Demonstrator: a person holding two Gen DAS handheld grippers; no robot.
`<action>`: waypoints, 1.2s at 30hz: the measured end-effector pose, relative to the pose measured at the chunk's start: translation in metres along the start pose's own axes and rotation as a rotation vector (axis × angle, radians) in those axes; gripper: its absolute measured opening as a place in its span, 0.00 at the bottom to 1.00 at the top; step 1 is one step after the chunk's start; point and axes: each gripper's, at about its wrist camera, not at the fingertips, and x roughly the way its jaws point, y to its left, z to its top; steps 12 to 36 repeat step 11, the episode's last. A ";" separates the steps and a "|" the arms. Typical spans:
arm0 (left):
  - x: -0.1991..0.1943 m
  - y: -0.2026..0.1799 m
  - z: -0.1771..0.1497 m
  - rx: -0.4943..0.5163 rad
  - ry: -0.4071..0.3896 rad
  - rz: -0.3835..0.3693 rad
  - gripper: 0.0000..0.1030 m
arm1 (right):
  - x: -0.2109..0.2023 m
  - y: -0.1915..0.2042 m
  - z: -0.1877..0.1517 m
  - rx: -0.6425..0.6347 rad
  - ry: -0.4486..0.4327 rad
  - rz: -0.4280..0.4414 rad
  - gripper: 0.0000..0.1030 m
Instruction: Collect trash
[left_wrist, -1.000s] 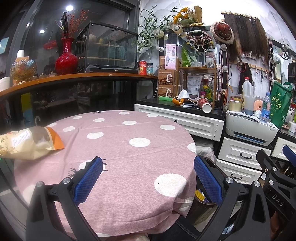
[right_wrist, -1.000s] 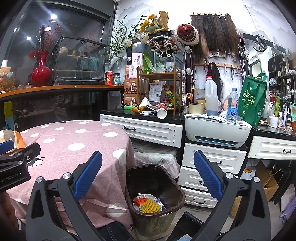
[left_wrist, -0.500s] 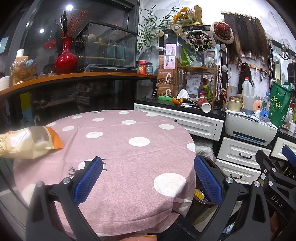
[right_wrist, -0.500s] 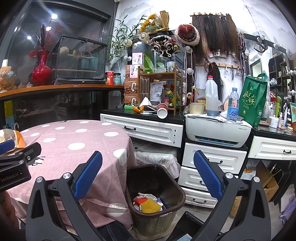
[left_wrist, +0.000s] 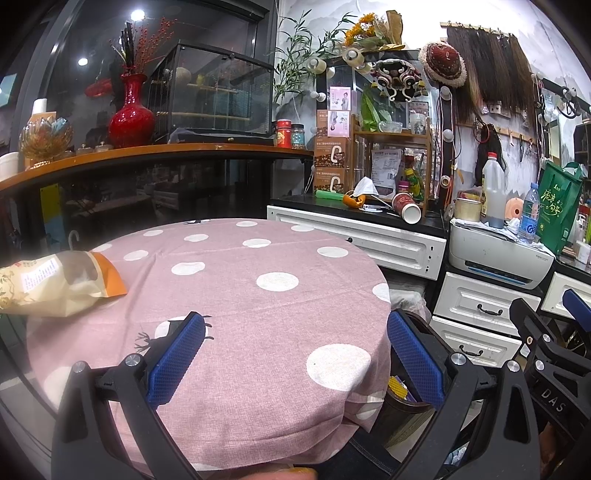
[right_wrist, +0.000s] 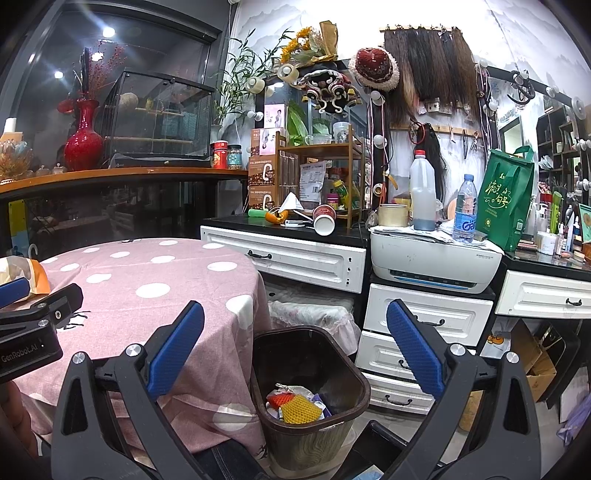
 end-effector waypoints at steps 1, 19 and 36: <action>0.000 0.000 0.000 0.000 0.000 0.001 0.95 | 0.000 0.000 0.000 0.000 0.000 0.000 0.95; 0.000 -0.003 -0.004 0.001 0.003 0.000 0.95 | 0.000 0.000 0.001 0.000 0.001 0.000 0.95; 0.000 -0.003 -0.004 0.001 0.003 0.000 0.95 | 0.000 0.000 0.001 0.000 0.001 0.000 0.95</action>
